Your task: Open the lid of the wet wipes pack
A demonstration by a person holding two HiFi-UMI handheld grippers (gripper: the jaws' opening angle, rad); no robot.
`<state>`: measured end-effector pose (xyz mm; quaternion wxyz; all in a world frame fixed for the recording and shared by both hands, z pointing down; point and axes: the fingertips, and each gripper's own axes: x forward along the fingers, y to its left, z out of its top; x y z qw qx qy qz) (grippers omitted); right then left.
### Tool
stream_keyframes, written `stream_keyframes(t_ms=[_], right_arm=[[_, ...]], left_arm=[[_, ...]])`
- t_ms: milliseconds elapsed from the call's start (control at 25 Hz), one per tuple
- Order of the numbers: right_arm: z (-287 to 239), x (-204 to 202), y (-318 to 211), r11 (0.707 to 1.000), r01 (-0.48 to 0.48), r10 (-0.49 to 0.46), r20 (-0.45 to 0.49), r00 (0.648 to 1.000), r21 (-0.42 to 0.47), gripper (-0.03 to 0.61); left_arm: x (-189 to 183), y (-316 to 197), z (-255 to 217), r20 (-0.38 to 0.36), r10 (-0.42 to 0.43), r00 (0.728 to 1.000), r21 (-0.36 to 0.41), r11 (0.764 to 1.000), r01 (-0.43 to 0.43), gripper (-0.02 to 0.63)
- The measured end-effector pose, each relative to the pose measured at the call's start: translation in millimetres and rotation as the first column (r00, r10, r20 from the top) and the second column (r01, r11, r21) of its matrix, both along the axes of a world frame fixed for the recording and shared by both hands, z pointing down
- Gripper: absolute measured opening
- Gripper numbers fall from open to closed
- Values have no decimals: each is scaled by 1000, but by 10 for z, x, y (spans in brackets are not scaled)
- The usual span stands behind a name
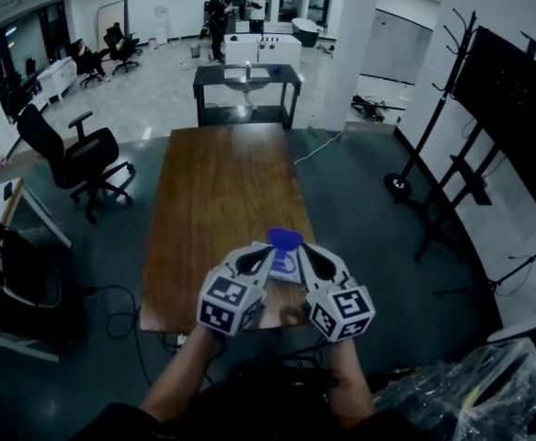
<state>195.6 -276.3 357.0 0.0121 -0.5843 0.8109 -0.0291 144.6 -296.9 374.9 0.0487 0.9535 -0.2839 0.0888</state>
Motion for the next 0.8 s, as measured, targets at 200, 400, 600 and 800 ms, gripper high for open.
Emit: stream_keyframes(t_ms=[200, 400, 600, 800], right_arm=[[-66, -19, 19, 1000, -9, 9, -3, 1000, 2, 11], [-58, -8, 47, 1000, -9, 9, -4, 1000, 3, 11], [-78, -23, 44, 1000, -1, 1, -5, 1000, 6, 11], [-75, -36, 45, 1000, 6, -6, -11, 1000, 9, 11]], left_arm=[[-21, 14, -29, 0, 4, 1000, 1, 1000, -4, 5], [3, 35, -1, 6, 11, 1000, 2, 1000, -11, 5], [-4, 31, -19, 7, 15, 1000, 5, 1000, -15, 5], [3, 36, -20, 10, 20, 1000, 8, 1000, -20, 5]])
